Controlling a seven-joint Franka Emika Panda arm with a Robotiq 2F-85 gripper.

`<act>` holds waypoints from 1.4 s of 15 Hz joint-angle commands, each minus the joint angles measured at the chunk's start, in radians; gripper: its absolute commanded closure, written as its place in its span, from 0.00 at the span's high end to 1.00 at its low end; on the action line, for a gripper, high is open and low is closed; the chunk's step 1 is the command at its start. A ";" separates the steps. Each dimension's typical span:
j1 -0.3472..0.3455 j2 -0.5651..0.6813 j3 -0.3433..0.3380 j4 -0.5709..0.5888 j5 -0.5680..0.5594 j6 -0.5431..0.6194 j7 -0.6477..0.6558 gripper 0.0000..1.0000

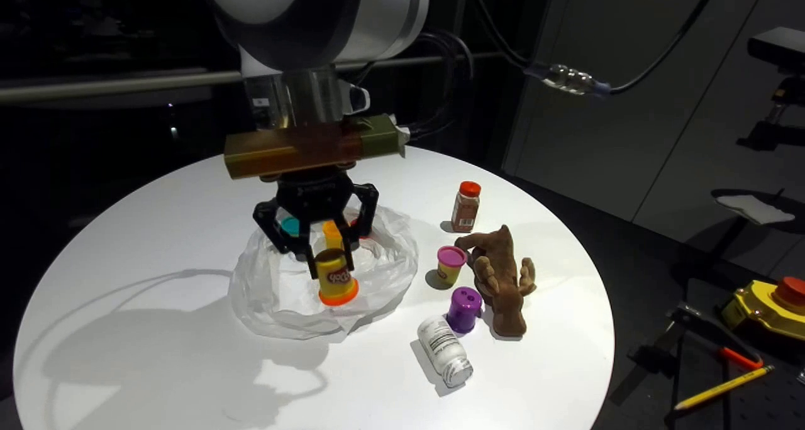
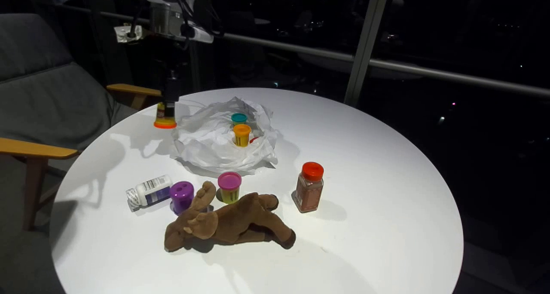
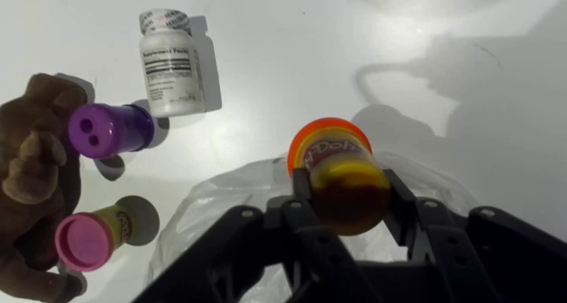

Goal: Remove the contents from the plastic bag.

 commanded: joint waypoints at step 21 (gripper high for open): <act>0.195 -0.214 -0.083 -0.689 -0.155 0.791 0.071 0.17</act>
